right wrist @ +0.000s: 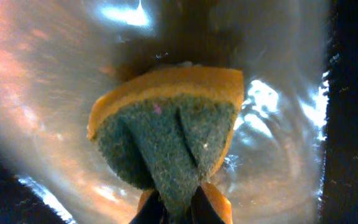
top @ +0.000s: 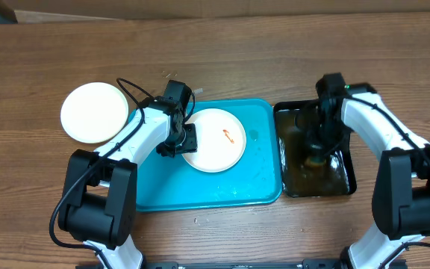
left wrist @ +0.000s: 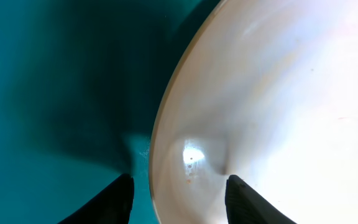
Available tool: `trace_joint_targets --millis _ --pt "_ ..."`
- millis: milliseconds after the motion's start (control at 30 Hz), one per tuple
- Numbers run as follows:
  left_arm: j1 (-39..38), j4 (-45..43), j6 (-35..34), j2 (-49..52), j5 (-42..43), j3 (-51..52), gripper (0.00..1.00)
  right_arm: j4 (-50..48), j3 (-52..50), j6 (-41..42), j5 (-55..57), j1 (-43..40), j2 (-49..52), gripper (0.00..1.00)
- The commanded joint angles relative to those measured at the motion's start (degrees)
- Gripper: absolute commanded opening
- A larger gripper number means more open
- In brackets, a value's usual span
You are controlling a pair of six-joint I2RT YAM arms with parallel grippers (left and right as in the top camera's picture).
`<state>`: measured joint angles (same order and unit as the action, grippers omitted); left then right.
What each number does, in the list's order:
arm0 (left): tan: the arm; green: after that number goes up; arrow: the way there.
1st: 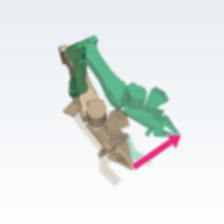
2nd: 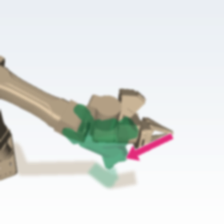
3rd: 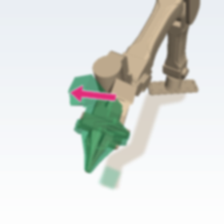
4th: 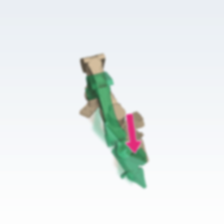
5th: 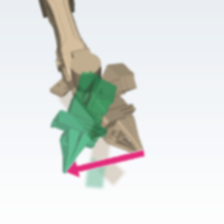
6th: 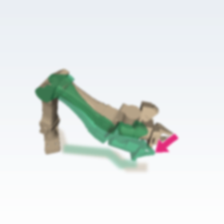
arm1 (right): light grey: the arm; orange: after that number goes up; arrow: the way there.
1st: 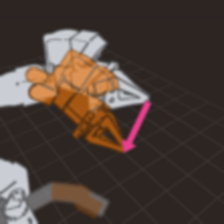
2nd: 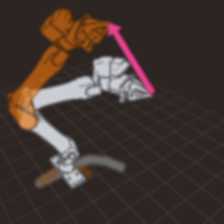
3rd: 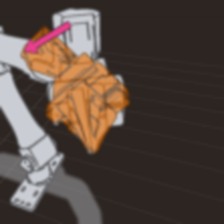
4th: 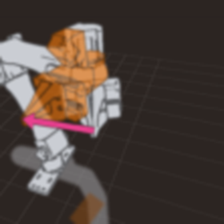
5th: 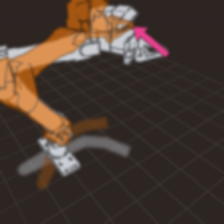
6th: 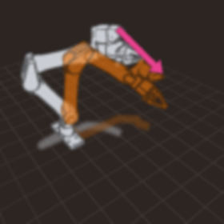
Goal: Clean dirty plates on tray and stack at the side
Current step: 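Grasp the green-and-yellow sponge with right gripper and lift it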
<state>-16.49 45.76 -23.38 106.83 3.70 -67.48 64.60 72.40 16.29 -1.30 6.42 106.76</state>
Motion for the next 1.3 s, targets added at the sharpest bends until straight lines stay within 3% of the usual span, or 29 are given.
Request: trace_joint_targets --millis 0,167,267,400,567,800,933,1000,1100,1200,1267 --pt "-0.2 -0.2 -0.6 0.7 0.4 -0.5 0.45 1.7 6.4 -0.5 -0.3 0.0 -1.3 0.04" --pt "-0.5 -1.3 -1.1 0.7 0.4 -0.5 0.28 1.3 8.5 -1.8 -0.3 0.0 -1.3 0.04" --pt "-0.5 -1.6 -1.1 0.7 0.2 -0.5 0.27 0.6 8.5 -3.1 -0.3 0.0 -1.3 0.04" --pt "-0.5 -1.5 -1.0 0.7 0.2 -0.5 0.04 0.1 8.5 -3.0 -0.6 0.0 -1.3 0.04" --pt "-0.4 -1.6 -1.0 0.7 0.2 -0.5 0.04 -0.2 8.5 -6.0 -4.0 0.3 -1.3 0.04" --pt "-0.3 -1.6 -1.0 0.7 0.2 -0.5 0.05 -0.7 8.7 -3.9 -2.9 1.2 -1.3 0.04" --pt "-0.2 -2.4 -0.7 0.7 0.2 -0.5 0.32 -0.9 8.7 -0.9 -0.3 1.5 -1.3 0.04" --pt "0.1 -3.7 -0.5 0.7 0.2 -0.5 0.36 -1.2 8.7 -0.9 -0.2 1.5 -1.3 0.04" --pt "0.5 -5.5 -0.6 0.7 0.2 -0.5 0.28 -1.7 8.7 -0.9 -0.2 1.5 -1.3 0.04" --pt "0.6 -5.4 -0.6 0.7 0.5 -0.5 0.04 -2.4 8.9 -0.9 -0.3 1.5 -1.3 0.04" --pt "0.6 -4.6 -0.6 0.7 0.9 -0.5 0.04 -2.6 8.9 -2.0 -0.2 1.7 -1.3 0.04"
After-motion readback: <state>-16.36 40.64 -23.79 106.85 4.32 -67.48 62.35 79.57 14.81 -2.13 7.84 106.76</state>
